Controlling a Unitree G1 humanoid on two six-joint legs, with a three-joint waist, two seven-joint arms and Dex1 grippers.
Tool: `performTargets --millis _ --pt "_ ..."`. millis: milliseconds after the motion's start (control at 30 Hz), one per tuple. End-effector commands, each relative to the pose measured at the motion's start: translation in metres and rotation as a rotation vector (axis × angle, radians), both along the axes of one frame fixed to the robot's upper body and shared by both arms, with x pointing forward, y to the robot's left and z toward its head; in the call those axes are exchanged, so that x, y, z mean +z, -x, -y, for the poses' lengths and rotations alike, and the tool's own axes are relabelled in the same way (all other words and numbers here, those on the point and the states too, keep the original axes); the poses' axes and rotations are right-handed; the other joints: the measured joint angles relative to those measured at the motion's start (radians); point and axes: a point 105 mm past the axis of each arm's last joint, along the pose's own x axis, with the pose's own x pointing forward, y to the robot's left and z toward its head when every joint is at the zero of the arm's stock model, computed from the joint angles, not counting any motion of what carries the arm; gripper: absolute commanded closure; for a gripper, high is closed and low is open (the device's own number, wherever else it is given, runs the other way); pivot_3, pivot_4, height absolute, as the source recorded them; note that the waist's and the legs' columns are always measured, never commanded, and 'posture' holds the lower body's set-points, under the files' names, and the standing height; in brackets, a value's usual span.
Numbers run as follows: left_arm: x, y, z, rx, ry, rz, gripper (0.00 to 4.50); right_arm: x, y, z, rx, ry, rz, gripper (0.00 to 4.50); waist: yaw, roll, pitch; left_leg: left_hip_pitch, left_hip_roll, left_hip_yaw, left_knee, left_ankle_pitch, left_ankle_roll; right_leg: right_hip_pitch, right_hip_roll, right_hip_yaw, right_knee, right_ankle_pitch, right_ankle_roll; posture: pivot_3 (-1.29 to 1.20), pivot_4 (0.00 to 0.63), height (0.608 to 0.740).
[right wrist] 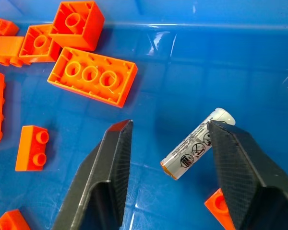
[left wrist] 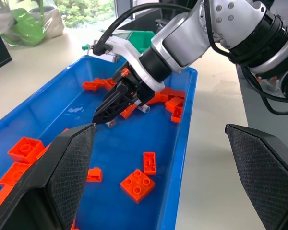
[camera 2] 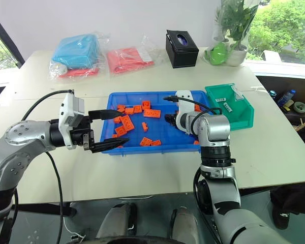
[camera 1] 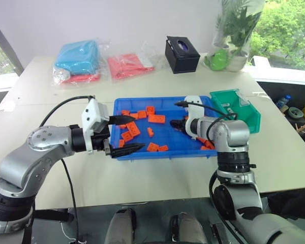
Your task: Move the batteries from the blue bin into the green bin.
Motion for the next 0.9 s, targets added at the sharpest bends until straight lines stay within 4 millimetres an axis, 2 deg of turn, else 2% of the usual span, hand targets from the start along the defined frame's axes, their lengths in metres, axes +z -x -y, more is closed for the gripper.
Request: performTargets --millis 33,67,100,233,333,400,500,633,900 --pt "0.015 -0.001 -0.002 0.005 0.009 0.063 0.00 -0.006 0.001 -0.002 0.000 -0.015 -0.017 3.82 0.001 0.000 0.000 0.000 0.000 0.000 0.000 0.000 0.000 0.000 0.000 0.000 0.000 0.000 0.000 0.00 0.150 0.651" --pt "0.015 -0.001 -0.003 0.005 0.009 0.064 0.00 -0.006 0.001 -0.002 0.001 -0.014 -0.015 4.35 0.001 0.000 0.000 0.000 0.000 0.000 0.000 0.000 0.000 0.000 0.000 0.000 0.000 0.000 0.000 0.00 0.150 0.651" --pt "0.015 -0.001 -0.003 0.005 0.009 0.064 0.00 -0.006 0.001 -0.002 0.001 -0.015 -0.015 4.47 0.001 0.000 0.000 0.000 0.000 0.000 0.000 0.000 0.000 0.000 0.000 0.000 0.000 0.000 0.000 0.00 0.150 0.651" --pt "0.016 -0.003 -0.003 0.002 0.008 0.066 0.00 0.002 0.000 0.001 0.005 -0.028 0.008 4.47 0.001 0.000 0.000 0.000 0.000 0.000 0.000 0.000 0.000 0.000 0.000 0.000 0.000 0.000 0.000 0.00 0.150 0.651" --pt "0.016 -0.006 -0.002 -0.004 0.010 0.068 0.00 0.031 -0.005 0.015 -0.011 -0.031 0.107 4.47 0.002 0.001 0.000 -0.001 0.000 0.000 0.000 0.000 0.000 0.000 0.000 0.000 0.000 0.000 0.000 0.00 0.150 0.651" --pt "0.016 -0.007 -0.001 -0.011 0.011 0.068 0.00 0.043 -0.006 0.023 -0.036 -0.058 0.126 4.47 0.001 0.001 0.000 -0.002 0.000 0.000 0.000 0.000 0.000 -0.001 0.000 0.000 0.000 0.000 0.000 0.00 0.150 0.651" --pt "0.015 -0.009 0.001 -0.023 0.013 0.070 0.00 0.048 -0.001 0.023 -0.026 -0.069 0.127 3.64 0.000 0.000 0.000 -0.002 0.000 0.000 0.000 0.000 0.000 -0.002 0.000 0.000 0.000 0.000 0.000 0.00 0.150 0.651" --pt "0.016 -0.011 0.004 -0.034 0.019 0.077 0.00 0.041 0.007 0.020 -0.019 -0.048 0.095 1.61 -0.002 -0.001 -0.001 -0.002 0.001 0.000 -0.001 0.000 0.000 -0.002 0.001 0.000 0.000 0.000 0.000 0.00 0.150 0.651" --pt "0.016 -0.010 0.004 -0.043 0.011 0.077 0.00 0.011 0.012 0.009 -0.028 -0.063 -0.008 1.61 0.001 0.000 -0.001 -0.002 0.001 0.000 -0.001 0.000 0.000 -0.002 0.001 0.000 0.000 0.000 0.000 0.00 0.150 0.651"
